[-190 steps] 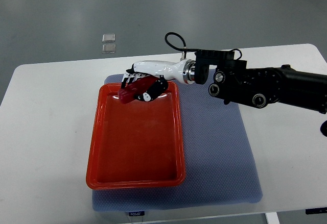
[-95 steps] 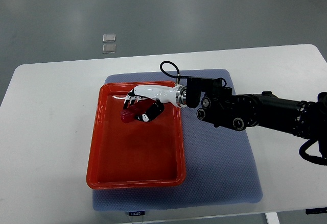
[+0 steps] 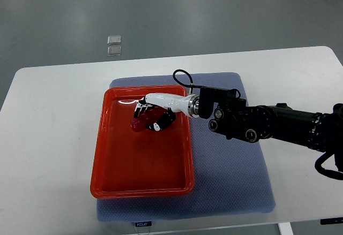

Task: Place red pepper on red tray
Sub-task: 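Open the right hand and raise it away from the tray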

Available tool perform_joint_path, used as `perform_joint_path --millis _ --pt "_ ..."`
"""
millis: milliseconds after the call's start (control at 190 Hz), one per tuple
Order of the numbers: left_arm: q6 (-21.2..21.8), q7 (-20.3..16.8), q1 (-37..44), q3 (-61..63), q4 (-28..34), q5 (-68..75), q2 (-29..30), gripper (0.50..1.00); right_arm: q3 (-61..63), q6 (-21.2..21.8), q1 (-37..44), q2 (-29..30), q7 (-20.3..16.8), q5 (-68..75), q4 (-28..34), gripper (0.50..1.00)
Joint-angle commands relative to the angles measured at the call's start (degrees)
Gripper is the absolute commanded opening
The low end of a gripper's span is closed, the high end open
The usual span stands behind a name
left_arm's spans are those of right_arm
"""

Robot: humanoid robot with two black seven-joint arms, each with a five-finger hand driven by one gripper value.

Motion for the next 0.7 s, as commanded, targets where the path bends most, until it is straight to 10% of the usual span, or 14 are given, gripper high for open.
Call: perform_joint_path --millis 0,311,697 --pt "0.0 0.0 0.1 0.0 0.0 0.0 0.0 1.0 0.4 -0.1 0.0 0.0 0.1 0.1 -0.1 0.789" --pt "0.1 0.0 0.1 0.0 0.0 0.0 0.0 1.0 6.0 -0.1 1.1 0.0 0.2 0.9 0.0 0.823" --pt "0.1 0.0 0.1 0.1 0.5 0.0 0.0 1.0 44.0 0.1 -7.3 -0.4 0.3 22.8 0.4 0.832"
